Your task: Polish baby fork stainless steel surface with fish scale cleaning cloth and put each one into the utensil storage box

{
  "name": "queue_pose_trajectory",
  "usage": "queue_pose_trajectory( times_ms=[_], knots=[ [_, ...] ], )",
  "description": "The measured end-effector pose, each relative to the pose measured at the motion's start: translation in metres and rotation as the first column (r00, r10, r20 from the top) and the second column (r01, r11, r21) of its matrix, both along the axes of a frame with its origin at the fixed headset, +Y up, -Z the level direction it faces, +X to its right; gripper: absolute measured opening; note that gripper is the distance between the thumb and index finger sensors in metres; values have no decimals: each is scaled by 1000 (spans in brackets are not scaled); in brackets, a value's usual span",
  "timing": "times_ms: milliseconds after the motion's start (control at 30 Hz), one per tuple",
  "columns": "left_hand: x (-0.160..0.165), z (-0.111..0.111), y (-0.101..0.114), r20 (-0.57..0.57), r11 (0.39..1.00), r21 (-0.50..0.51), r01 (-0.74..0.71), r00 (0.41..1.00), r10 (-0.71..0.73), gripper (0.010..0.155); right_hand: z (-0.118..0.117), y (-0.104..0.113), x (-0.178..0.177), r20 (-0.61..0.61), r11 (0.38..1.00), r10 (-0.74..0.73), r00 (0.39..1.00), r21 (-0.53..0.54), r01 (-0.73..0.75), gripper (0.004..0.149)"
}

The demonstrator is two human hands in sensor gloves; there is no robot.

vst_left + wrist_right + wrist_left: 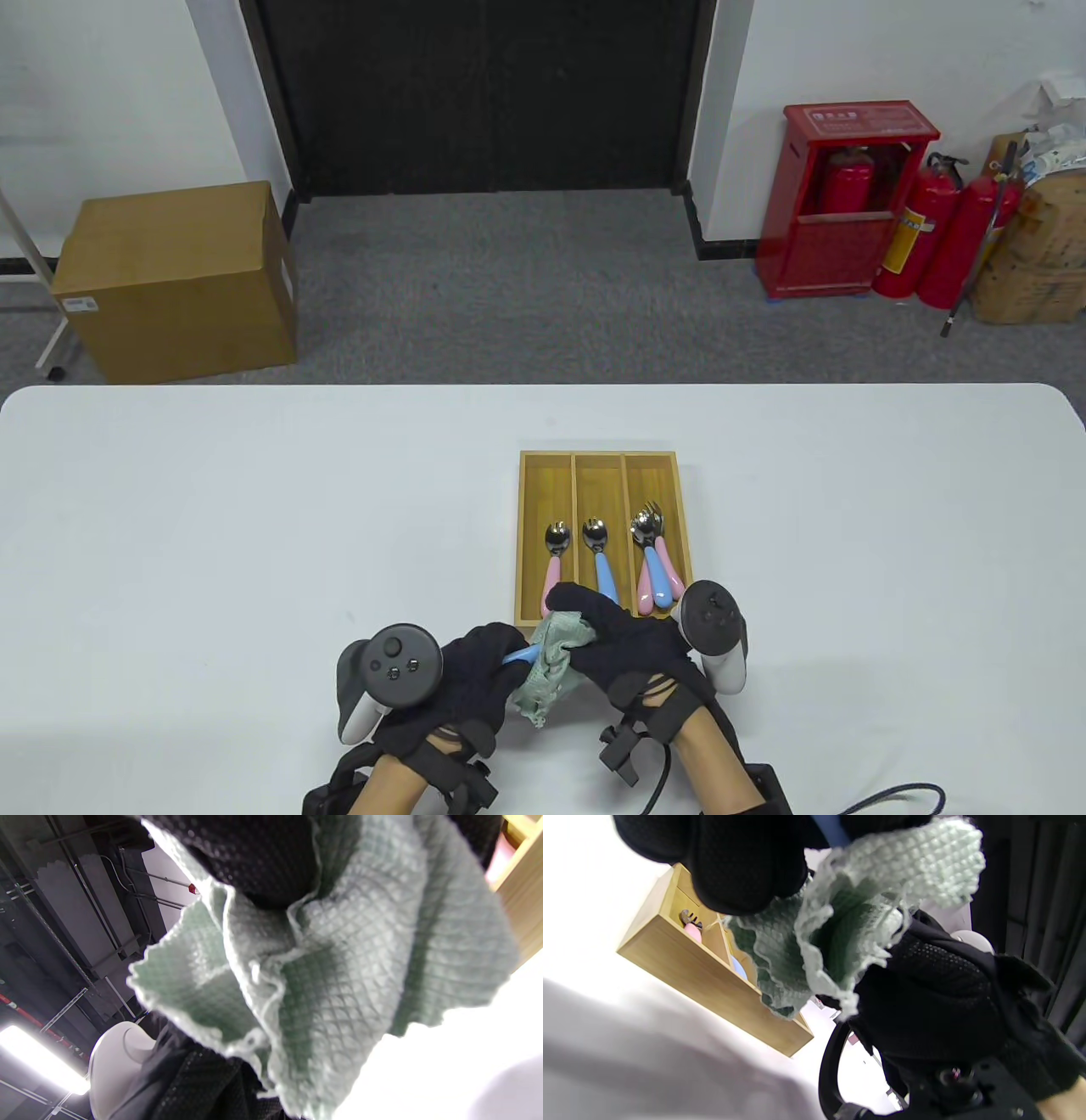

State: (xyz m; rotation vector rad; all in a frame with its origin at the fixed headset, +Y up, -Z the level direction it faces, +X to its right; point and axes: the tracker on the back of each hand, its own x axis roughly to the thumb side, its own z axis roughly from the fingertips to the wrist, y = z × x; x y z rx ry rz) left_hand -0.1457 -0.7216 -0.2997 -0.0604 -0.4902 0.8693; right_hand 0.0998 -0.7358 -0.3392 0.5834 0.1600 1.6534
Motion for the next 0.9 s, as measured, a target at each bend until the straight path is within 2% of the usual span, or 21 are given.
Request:
queue_pose_trajectory(
  times_ms=[167,333,533,633,733,833,900],
  knots=[
    [1,0,0,25,1000,1,21,999,-21,45,-1,6,4,29,997,56,998,61,-57,45],
    [-2,-3,-3,15,1000,-16,7,1000,-7,45,0,11,2,107,983,117,987,132,-130,44],
    [-3,-4,-4,14,1000,-26,-10,1000,11,46,1,12,3,166,968,175,970,152,-201,45],
    [-2,-4,-5,34,999,-32,6,999,-5,46,0,11,4,110,959,235,966,137,-249,46],
    [1,-4,-4,67,999,-26,45,997,-43,46,0,7,-2,-29,959,270,963,104,-265,46],
    [3,-4,-6,88,995,-21,100,991,-97,46,1,4,-7,-82,945,318,944,102,-310,47],
    [3,-4,-7,90,993,-18,117,989,-115,47,1,3,-8,-74,936,340,937,125,-330,47]
  ],
)
